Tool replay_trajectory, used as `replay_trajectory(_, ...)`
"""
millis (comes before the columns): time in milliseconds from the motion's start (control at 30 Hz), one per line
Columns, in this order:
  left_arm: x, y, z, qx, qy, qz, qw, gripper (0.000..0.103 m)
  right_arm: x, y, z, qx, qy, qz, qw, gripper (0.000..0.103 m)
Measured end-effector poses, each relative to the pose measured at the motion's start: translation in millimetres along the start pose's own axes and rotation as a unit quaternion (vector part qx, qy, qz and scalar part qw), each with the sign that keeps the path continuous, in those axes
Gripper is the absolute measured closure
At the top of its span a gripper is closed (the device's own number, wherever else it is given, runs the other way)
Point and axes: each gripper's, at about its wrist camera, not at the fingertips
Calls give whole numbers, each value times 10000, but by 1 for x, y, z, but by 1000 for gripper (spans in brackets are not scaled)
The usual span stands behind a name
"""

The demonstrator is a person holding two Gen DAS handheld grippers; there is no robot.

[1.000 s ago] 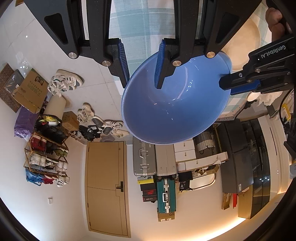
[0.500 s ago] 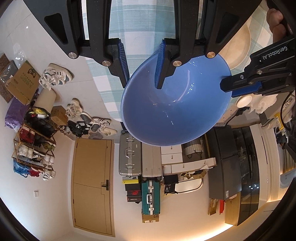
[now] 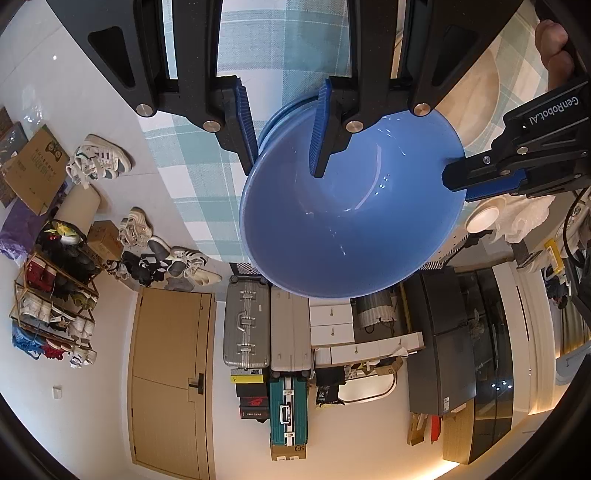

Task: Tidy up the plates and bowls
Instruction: 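Lower the held bowl into the nested light-blue bowls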

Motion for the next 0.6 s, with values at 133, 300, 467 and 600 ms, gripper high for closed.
replay_trajectory(133,-2,-12,-1,42,4,-69,10000,80,-5,-13,-1,-3,-9,-118,9999,74)
replay_trajectory(300,-4,-32,-7,111,13,-182,9998,80,-8,-29,-4,12,3,-228,9997,74)
replay_trajectory(467,-7,-51,-11,156,30,-308,9994,80,-8,-44,-2,-18,41,-337,9994,74)
replay_trajectory(600,-9,-68,-15,183,19,-389,9991,80,-10,-54,-1,-62,71,-388,9992,74)
Point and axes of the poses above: each gripper's, at about its wrist camera, not at the fingertips, and y roughly against the way its jaws point, z to its right, x to its top, and after that the axes turned 5 degrees about x, right-handed
